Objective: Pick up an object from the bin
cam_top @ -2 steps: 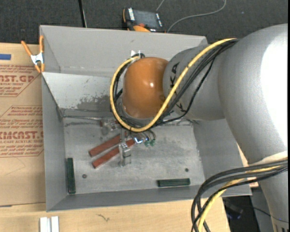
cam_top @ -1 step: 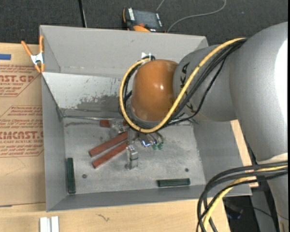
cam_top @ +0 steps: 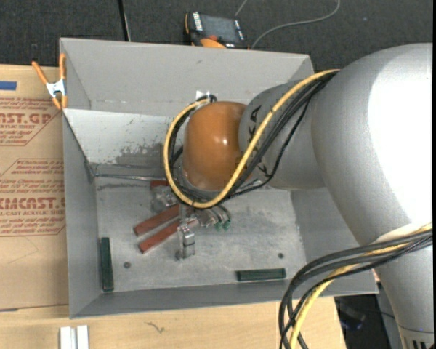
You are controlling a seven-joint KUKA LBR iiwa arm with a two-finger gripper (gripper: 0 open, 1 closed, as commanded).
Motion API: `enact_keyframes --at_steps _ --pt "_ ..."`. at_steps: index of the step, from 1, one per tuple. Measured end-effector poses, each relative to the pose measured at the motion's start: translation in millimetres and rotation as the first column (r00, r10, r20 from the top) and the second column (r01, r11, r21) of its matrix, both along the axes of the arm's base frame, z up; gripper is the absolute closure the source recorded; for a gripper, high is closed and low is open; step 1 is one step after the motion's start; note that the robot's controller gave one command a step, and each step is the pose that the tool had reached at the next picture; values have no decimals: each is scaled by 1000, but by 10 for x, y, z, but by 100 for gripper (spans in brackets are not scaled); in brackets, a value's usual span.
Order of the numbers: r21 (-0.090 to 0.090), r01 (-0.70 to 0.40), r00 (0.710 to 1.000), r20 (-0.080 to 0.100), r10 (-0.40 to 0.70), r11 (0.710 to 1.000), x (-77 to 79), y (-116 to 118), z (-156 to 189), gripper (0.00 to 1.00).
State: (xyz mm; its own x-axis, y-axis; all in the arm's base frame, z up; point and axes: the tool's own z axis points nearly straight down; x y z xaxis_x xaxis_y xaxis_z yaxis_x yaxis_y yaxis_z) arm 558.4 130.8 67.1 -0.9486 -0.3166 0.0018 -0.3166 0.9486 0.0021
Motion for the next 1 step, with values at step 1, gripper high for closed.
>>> enact_keyframes --at_steps 1 --pt "0 0 1000 3 0 1000 0 6 -3 0"
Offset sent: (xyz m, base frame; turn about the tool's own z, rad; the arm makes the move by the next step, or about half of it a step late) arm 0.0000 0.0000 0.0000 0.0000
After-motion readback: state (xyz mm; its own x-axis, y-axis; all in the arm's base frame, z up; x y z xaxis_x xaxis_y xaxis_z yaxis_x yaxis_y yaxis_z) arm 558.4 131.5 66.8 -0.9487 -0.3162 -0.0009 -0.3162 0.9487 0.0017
